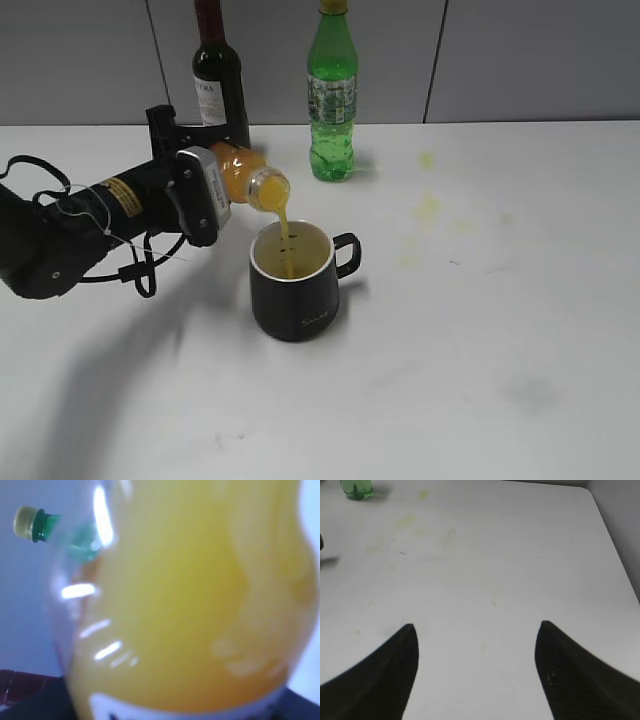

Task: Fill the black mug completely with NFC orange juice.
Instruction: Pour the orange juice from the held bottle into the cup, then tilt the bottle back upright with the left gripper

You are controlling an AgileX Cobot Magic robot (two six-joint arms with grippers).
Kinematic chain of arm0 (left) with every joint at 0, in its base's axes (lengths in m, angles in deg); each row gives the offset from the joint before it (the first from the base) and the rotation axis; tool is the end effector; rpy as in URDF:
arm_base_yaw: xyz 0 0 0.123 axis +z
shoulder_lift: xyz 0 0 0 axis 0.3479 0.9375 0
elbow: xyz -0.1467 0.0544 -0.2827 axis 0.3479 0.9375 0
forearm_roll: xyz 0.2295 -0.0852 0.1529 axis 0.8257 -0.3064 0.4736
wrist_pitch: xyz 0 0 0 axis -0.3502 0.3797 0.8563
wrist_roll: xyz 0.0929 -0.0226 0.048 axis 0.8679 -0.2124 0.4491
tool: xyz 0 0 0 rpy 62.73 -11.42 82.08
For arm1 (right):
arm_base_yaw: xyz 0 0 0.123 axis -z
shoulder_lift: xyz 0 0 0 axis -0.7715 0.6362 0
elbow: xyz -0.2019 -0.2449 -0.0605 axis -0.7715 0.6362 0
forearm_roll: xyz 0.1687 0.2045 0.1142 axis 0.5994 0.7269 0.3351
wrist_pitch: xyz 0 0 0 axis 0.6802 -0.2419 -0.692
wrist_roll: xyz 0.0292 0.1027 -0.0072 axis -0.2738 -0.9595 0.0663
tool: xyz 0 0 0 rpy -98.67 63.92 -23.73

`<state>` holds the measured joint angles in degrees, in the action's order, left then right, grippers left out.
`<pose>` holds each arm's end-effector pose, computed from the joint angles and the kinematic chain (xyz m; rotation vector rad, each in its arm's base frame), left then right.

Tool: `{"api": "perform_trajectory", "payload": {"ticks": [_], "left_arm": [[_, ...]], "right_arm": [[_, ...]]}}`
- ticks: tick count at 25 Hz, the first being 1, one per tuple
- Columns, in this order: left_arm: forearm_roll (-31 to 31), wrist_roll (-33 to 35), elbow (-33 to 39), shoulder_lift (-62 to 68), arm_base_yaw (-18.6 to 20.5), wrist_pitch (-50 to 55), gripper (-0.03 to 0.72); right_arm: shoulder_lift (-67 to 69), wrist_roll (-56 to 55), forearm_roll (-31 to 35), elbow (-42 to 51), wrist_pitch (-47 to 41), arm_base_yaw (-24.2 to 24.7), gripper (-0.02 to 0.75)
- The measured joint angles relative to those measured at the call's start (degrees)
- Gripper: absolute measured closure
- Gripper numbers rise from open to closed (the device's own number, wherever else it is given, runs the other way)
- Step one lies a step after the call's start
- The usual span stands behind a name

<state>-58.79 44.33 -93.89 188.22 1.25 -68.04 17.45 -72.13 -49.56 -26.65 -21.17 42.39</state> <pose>0.3987 -0.1685 0.1152 1.4341 0.9042 0.6078 0.0195 -0.0008 0.2697 -0.1030 2.0101 0.0690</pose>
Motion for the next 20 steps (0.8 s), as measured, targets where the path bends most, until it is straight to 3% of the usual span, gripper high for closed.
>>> {"api": "perform_trajectory", "payload": {"ticks": [20], "left_arm": [[-0.05,6.24,0.0,0.0,0.0,0.0,0.22]], "right_arm": [[0.0,0.0,0.0,0.0,0.0,0.0,0.185]]}}
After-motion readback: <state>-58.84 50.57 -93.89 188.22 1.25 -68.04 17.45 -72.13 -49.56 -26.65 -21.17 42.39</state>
